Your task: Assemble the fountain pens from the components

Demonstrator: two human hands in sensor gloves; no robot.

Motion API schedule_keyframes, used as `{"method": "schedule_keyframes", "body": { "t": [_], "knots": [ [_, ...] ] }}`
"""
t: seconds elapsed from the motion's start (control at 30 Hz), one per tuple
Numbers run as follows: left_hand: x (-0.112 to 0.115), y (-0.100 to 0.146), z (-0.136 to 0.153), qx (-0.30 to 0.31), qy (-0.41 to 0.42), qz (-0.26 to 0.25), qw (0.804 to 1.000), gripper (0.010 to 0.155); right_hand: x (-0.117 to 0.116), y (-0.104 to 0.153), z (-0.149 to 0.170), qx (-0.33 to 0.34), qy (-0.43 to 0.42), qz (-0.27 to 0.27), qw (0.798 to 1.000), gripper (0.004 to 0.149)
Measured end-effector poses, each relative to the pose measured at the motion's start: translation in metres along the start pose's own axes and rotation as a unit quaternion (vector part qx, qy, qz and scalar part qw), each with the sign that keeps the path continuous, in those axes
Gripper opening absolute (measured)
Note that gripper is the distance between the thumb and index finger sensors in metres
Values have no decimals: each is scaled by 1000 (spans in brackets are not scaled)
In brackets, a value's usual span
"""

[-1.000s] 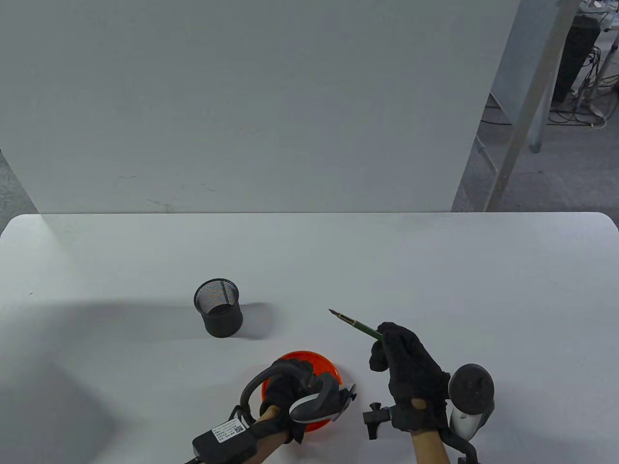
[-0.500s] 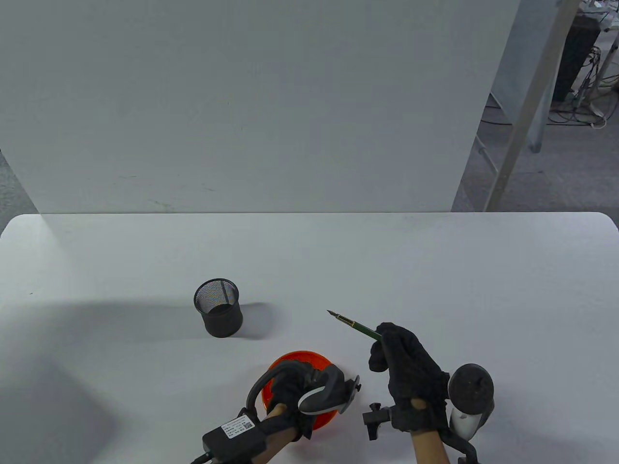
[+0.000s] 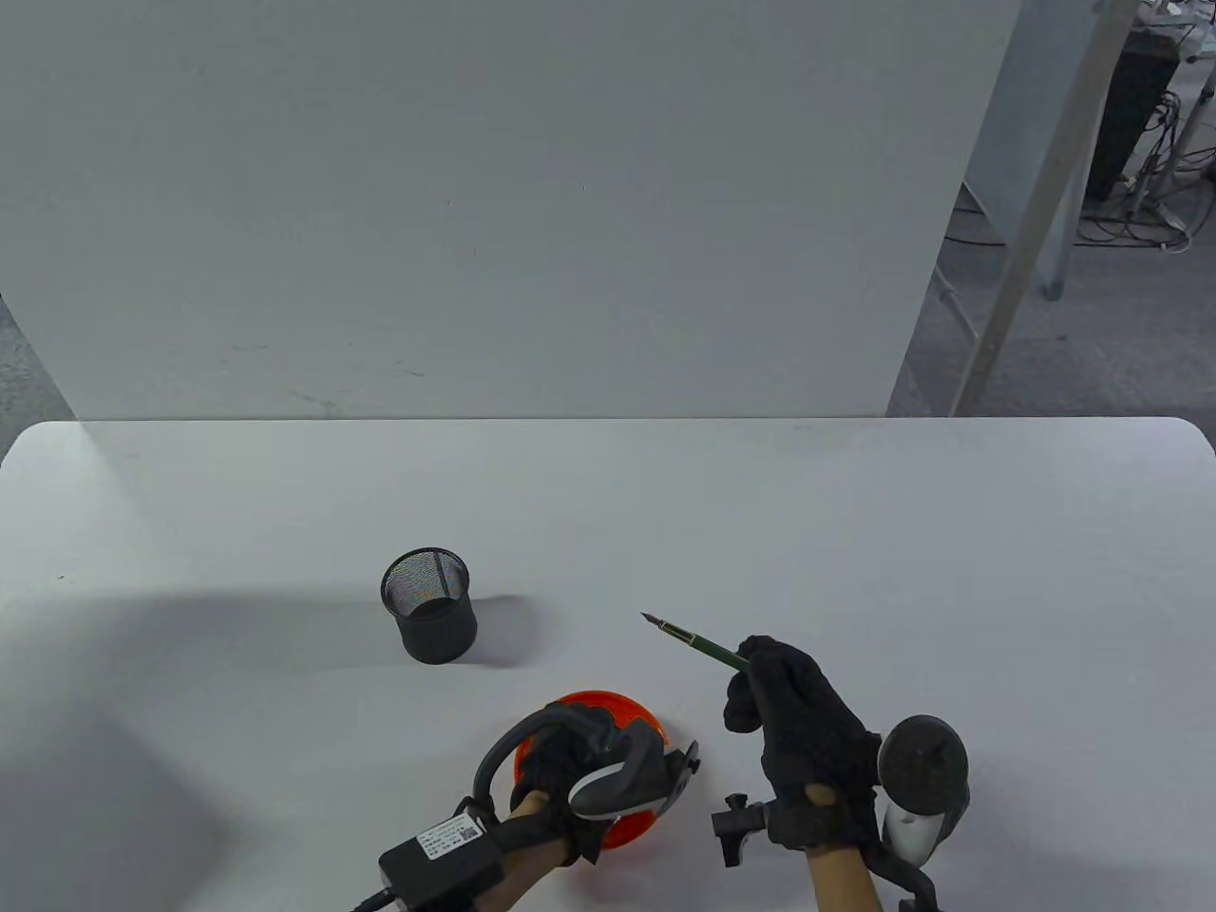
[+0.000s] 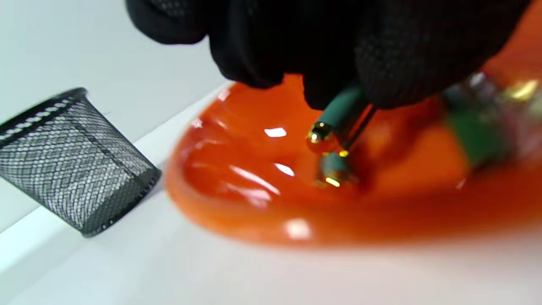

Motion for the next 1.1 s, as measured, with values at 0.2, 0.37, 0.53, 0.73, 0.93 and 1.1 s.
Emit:
{"method": "schedule_keyframes", "body": {
  "t": [0.2, 0.37, 0.53, 0.73, 0.93, 1.1],
  "knots": [
    [-29, 22, 59, -66, 144, -93, 983, 52, -1, 1, -2, -3, 11, 2, 1000, 46],
    [-18, 45, 101, -109, 397, -168, 895, 48, -1, 3, -1, -12, 21, -5, 1000, 42],
    [8, 56, 117, -101, 569, -182, 795, 49, -6, 6, -7, -1, 21, -8, 1000, 41],
    [-1, 67, 123, -97, 590, -241, 765, 48, -21, 7, -15, 23, 48, -43, 998, 41],
    [-3, 69, 119, -93, 579, -253, 770, 47, -25, 6, -14, 31, 48, -68, 996, 40],
    [-3, 69, 117, -91, 577, -248, 773, 47, -28, 5, -15, 37, 44, -79, 995, 41]
  ]
}}
Point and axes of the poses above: the tracker on the back of each hand, its own z axis roughly to the little-finger side, its own y axis roughly from the fingertips to the wrist, x = y × z, the point moved 4 cm from there along -y, roughly from the wrist to the fingertips, and after that the axes turned 13 degrees about -z, right-handed, at the moved point
